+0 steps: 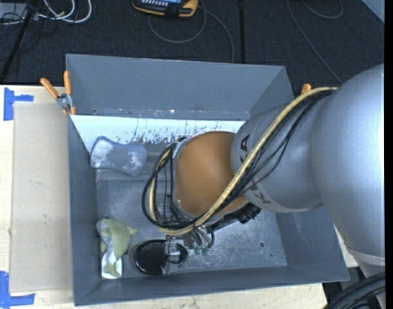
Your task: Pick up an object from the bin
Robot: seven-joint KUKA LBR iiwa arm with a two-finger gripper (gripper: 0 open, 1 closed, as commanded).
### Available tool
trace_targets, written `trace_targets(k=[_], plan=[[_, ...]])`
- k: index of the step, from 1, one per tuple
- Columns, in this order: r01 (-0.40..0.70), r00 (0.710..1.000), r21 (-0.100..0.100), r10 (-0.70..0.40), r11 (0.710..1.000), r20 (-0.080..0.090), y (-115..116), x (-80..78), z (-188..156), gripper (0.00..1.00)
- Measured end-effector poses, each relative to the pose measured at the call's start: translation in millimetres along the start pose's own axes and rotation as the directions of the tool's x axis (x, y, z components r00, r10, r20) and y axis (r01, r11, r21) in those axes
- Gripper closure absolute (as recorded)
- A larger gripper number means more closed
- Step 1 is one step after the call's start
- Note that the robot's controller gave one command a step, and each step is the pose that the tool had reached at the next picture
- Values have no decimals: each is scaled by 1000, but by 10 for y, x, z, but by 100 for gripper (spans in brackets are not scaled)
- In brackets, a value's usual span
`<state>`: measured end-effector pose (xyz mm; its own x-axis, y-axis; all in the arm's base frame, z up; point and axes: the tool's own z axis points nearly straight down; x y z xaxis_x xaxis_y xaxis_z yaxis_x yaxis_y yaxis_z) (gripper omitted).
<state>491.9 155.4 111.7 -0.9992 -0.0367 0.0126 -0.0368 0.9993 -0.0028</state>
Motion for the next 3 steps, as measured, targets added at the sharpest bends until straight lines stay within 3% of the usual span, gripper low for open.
trace_targets(k=[1, 2, 3], plan=[[134, 991, 0, -134, 991, 7, 36, 69, 326, 0], [378, 926, 1, -378, 926, 5, -298, 200, 419, 100], [377, 926, 1, -377, 926, 5, -298, 200, 419, 100]])
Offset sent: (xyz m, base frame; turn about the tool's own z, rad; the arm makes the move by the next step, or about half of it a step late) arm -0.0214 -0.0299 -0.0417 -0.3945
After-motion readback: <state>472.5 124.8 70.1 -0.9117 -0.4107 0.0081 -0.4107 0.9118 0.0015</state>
